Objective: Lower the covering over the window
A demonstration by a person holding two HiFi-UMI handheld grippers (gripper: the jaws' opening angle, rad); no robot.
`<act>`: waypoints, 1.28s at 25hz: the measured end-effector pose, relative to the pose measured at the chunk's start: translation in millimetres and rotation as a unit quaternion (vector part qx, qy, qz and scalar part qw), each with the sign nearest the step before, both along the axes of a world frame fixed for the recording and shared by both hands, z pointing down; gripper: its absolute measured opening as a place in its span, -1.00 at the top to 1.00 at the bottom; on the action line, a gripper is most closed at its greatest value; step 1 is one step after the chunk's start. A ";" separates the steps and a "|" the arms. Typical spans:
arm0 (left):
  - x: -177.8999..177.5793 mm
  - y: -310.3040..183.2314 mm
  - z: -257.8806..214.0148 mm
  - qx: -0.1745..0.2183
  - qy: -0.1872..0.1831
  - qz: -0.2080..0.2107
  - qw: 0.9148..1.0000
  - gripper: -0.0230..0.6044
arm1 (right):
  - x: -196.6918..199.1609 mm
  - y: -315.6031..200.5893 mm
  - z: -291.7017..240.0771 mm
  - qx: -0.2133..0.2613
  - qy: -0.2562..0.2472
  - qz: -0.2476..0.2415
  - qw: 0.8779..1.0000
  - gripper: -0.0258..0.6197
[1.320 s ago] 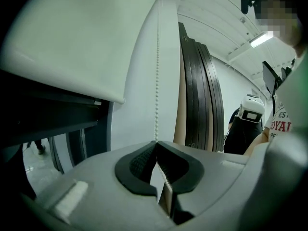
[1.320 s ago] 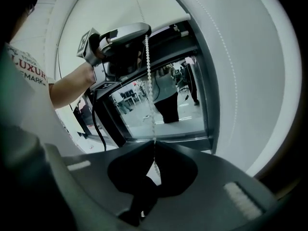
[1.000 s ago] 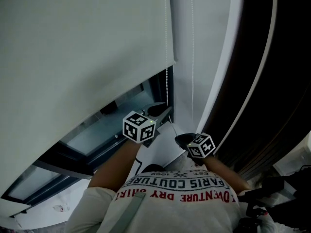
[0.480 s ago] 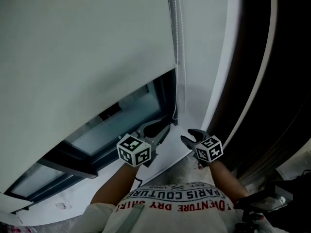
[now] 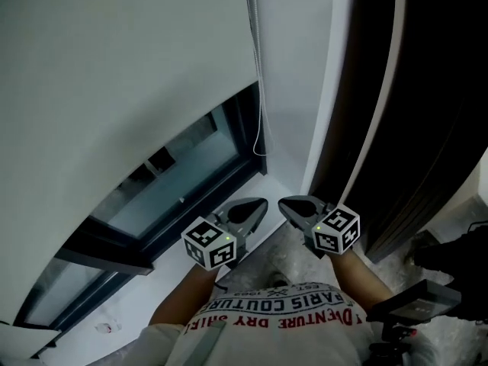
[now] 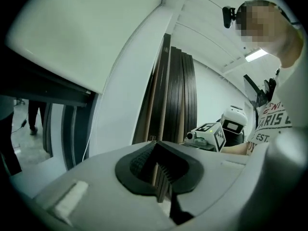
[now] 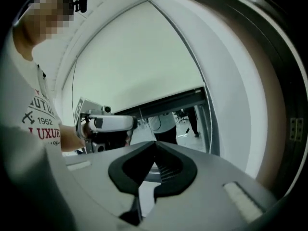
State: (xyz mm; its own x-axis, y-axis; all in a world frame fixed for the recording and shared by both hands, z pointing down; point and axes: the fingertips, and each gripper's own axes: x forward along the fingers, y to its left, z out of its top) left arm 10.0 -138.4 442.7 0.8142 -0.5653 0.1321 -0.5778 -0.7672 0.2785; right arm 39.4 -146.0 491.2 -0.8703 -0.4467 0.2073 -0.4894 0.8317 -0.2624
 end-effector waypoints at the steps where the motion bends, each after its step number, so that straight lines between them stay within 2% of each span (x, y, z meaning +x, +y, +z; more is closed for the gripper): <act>1: -4.7 12.6 -3.8 0.004 0.001 0.002 1.000 0.92 | -6.4 13.6 -6.8 0.003 -0.003 -0.002 1.000 0.91; 5: -26.5 78.4 -14.0 0.016 -0.001 0.011 1.000 0.92 | -35.8 82.4 -26.6 0.023 -0.005 -0.009 1.000 0.91; 8: -24.1 122.5 -21.4 0.030 -0.009 0.024 0.999 0.92 | -41.9 127.2 -32.1 0.027 -0.014 -0.004 1.000 0.91; 13: -26.3 185.3 -16.3 0.031 -0.012 0.041 0.999 0.92 | -50.4 195.9 -27.8 0.022 -0.013 0.006 1.000 0.91; 17: -32.9 215.3 -12.4 0.026 0.006 0.040 0.999 0.92 | -51.2 227.1 -27.6 0.015 -0.005 0.011 1.000 0.91; 21: -34.7 241.5 -20.3 0.036 0.013 0.033 0.999 0.92 | -54.5 253.6 -38.5 0.026 -0.010 0.001 1.000 0.91; 26: -19.3 267.8 -41.7 0.062 0.001 0.029 0.998 0.92 | -45.0 284.1 -59.6 0.049 -0.015 -0.018 0.999 0.91; 29: -15.8 266.7 -52.1 0.076 -0.001 0.025 0.997 0.92 | -40.2 282.1 -70.0 0.063 -0.016 -0.019 0.998 0.91; 32: -14.8 273.6 -47.0 0.067 -0.007 0.021 0.997 0.92 | -37.1 290.0 -67.9 0.061 -0.014 -0.020 0.998 0.91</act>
State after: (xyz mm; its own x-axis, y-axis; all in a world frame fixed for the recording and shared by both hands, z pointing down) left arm -4.7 135.1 395.7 0.8366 -0.5435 0.0690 -0.5469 -0.8211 0.1634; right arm 2.3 144.0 423.3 -0.8928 -0.4314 0.1297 -0.4487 0.8772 -0.1707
